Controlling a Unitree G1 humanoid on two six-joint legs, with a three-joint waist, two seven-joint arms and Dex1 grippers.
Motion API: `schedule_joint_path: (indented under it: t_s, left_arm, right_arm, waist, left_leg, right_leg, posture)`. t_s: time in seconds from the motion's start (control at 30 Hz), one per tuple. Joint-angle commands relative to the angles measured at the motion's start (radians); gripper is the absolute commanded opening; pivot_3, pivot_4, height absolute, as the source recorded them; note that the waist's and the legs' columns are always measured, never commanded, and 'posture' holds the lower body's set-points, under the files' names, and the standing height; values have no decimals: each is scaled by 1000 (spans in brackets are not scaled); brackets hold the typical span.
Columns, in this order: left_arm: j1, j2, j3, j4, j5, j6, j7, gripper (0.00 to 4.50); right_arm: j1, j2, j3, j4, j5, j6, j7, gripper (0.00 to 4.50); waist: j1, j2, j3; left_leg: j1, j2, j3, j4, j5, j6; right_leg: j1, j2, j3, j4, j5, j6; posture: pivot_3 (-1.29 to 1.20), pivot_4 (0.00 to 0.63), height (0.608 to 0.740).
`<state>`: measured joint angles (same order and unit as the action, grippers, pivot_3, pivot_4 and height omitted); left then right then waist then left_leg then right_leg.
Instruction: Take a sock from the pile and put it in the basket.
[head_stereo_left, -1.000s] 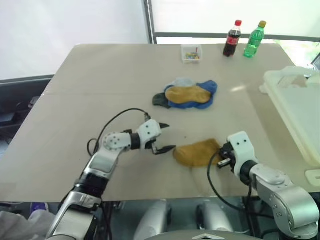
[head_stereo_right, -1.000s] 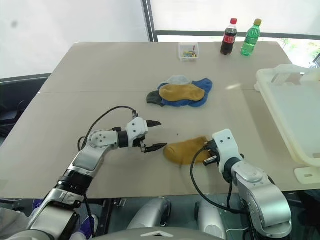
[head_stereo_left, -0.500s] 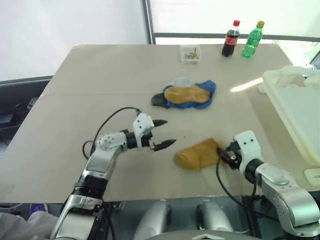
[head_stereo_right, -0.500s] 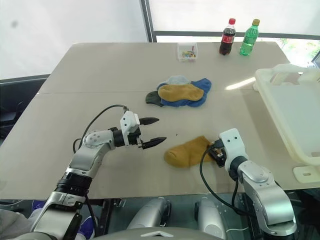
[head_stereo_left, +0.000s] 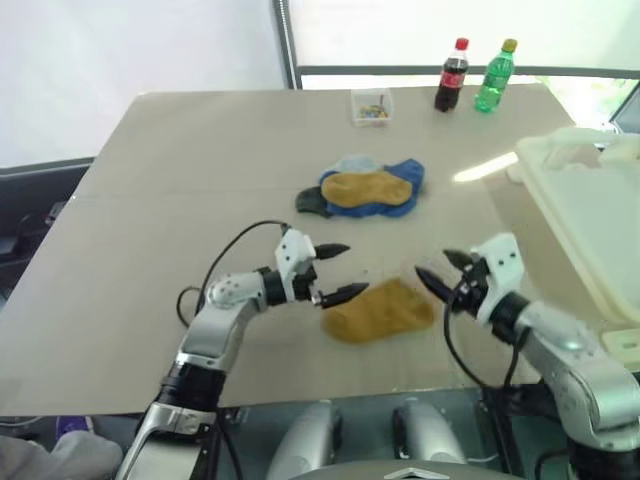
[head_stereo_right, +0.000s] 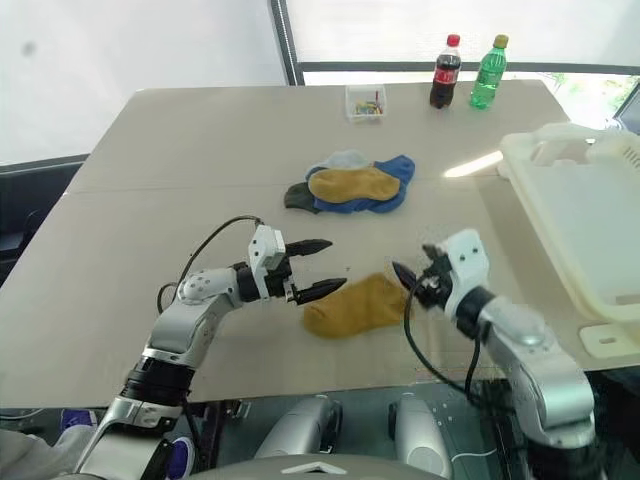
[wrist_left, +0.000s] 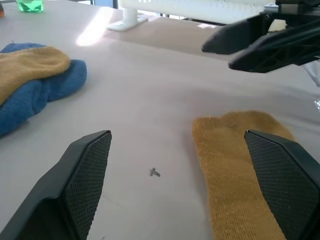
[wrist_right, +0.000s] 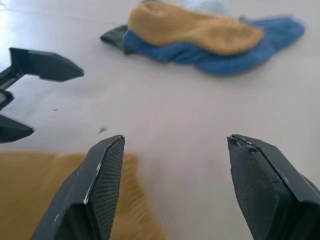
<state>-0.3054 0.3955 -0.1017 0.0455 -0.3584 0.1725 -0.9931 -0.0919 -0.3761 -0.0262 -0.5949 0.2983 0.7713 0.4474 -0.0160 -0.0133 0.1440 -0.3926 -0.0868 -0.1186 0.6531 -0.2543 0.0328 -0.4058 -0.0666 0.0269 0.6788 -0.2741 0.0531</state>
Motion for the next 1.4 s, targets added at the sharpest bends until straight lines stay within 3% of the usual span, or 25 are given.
schedule_joint_path:
  t_s: [0.03, 0.2, 0.4, 0.67, 1.1, 1.33, 1.4]
  left_arm:
    - [22, 6, 90, -44, -40, -1, 58, 4500]
    - [80, 32, 156, -80, -40, -13, 104, 4500]
    - [192, 36, 208, -183, -51, -10, 169, 4500]
    - [309, 24, 259, -284, -82, -9, 233, 4500]
    - [342, 50, 297, -332, -161, 12, 235, 4500]
    - [351, 53, 296, -349, -170, 21, 240, 4500]
    - [350, 53, 294, -351, -170, 24, 240, 4500]
  right_arm:
    - [-266, -85, 156, 376, -240, -246, -15, 3359]
    - [-623, -19, 243, 924, -366, -543, -44, 3359]
    - [-804, 67, 271, 1250, -416, -766, -22, 3359]
    - [-811, 111, 290, 1307, -455, -866, 24, 3359]
    - [-842, 118, 315, 1449, -559, -935, -20, 3359]
    - [-844, 131, 282, 1417, -527, -922, -7, 190]
    - [-843, 132, 282, 1414, -526, -920, -5, 79]
  waist:
    - [-2, 0, 0]
    - [-24, 1, 2]
    - [-27, 1, 2]
    - [-24, 1, 2]
    - [-26, 1, 2]
    - [-26, 1, 2]
    - [-26, 1, 2]
  left_leg:
    - [0, 0, 0, 0, 0, -1]
    - [-1, 1, 3, -1, 2, -4]
    - [-6, 0, 3, -2, 2, -4]
    - [-5, 0, 3, -2, 2, -4]
    - [-4, 1, 4, -2, 2, -4]
    - [-4, 0, 4, -2, 2, -4]
    - [-4, 0, 4, -2, 2, -4]
  right_leg:
    - [0, 0, 0, 0, 0, 0]
    - [-2, 1, 2, 0, 0, 0]
    - [-7, 1, 6, -3, 0, -1]
    - [-7, 2, 9, 0, 0, -1]
    - [-7, 2, 11, 0, 0, -1]
    - [-7, 2, 11, 0, 0, -1]
    - [-7, 2, 11, 0, 0, -1]
  posture:
    - [0, 150, 740]
    - [0, 150, 740]
    - [0, 150, 740]
    - [0, 150, 740]
    - [0, 150, 740]
    - [0, 150, 740]
    - [0, 150, 740]
